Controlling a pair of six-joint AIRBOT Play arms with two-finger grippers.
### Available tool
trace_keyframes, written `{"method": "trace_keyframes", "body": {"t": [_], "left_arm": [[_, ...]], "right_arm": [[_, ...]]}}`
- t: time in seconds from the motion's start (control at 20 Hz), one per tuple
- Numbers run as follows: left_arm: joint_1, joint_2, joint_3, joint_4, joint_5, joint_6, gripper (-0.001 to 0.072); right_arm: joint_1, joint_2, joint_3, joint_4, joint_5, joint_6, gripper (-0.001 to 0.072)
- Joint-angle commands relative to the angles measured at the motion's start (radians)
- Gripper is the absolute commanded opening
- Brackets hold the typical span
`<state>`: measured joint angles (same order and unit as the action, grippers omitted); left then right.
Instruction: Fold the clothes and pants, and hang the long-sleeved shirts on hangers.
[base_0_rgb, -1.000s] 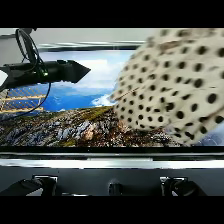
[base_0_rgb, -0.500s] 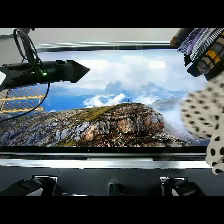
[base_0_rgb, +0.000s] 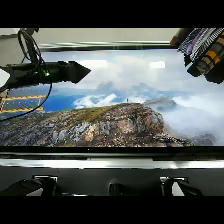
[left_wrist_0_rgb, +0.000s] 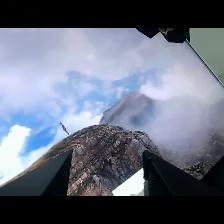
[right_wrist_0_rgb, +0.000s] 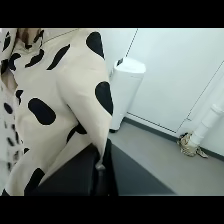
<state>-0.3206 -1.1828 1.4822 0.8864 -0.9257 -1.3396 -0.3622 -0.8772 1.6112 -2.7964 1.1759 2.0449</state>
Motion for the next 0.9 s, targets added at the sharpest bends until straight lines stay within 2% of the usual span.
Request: {"method": "trace_keyframes", "body": {"t": [0.0,0.15,0.5,0.85], "left_arm": [[0.001,-0.006,0.000,0.001,0.000,0.000,0.0519],[0.001,-0.006,0.000,0.001,0.000,0.000,0.0519],[0.001,-0.006,0.000,0.001,0.000,0.000,0.0519],[0.001,-0.009,0.000,0.001,0.000,-0.001,0.0519]], "right_arm": [[-0.054,-0.098,0.086,-0.001,-0.073,0.013,0.0029],[-0.054,-0.174,0.145,-0.046,-0.102,0.029,0.0029],[-0.077,-0.294,0.306,-0.048,-0.131,0.047,0.0029],[-0.338,-0.291,0.372,0.187,-0.193,0.069,0.0030]]}}
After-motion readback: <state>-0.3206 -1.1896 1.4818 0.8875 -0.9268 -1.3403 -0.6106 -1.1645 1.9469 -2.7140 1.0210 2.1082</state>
